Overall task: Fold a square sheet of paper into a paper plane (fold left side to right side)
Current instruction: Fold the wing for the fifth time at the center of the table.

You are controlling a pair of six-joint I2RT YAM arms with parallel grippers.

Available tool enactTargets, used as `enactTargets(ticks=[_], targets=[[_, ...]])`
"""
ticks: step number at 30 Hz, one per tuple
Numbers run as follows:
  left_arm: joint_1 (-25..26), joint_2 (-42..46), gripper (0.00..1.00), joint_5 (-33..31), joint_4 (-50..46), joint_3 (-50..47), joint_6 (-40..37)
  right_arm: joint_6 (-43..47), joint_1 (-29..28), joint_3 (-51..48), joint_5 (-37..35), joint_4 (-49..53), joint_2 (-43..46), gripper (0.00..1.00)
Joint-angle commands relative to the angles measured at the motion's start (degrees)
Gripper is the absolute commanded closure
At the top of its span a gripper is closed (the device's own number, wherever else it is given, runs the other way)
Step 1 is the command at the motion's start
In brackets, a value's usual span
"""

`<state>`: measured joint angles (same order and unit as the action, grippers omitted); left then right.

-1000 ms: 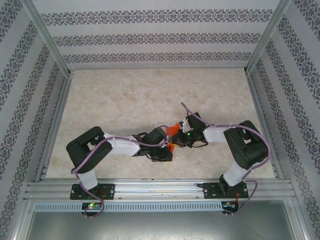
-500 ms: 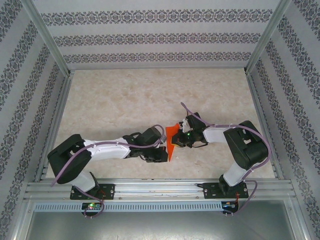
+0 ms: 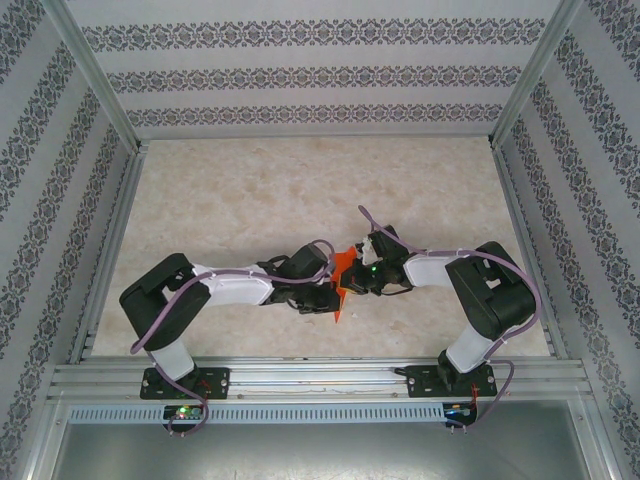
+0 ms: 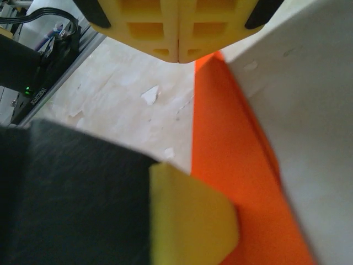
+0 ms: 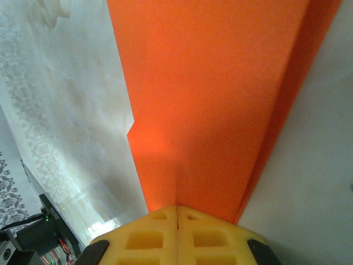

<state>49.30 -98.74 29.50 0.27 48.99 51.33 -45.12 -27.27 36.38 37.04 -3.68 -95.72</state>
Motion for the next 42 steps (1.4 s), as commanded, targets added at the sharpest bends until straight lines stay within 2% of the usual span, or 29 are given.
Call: enactTargets(ticks=[1,13,25,33,42], targets=[[-0.78,-1.96,1.00,-0.49,0.22,2.93,-2.99,-0.57,-1.08,-1.93,-7.20,7.05,-3.22,1.00],[-0.78,-5.85,1.00,-4.21,-3.34,1.51,-3.59,0.16,-0.95,0.29,-6.10,6.52,-0.87,1.00],[-0.70,-5.31,1.00,-4.03,-1.92,-1.38,-2.01,4.68,2.22,1.39,-6.10,3.89,10.66,1.00],[-0.69,-5.38,1.00,-3.83,-1.99,-1.29,-1.92,3.82,1.13,-0.65,-4.43,-0.95,7.33,1.00],[-0.62,-5.10,1.00,-3.40,-2.34,-1.73,-1.58,5.67,0.44,0.17,-7.47,-2.12,2.33,1.00]])
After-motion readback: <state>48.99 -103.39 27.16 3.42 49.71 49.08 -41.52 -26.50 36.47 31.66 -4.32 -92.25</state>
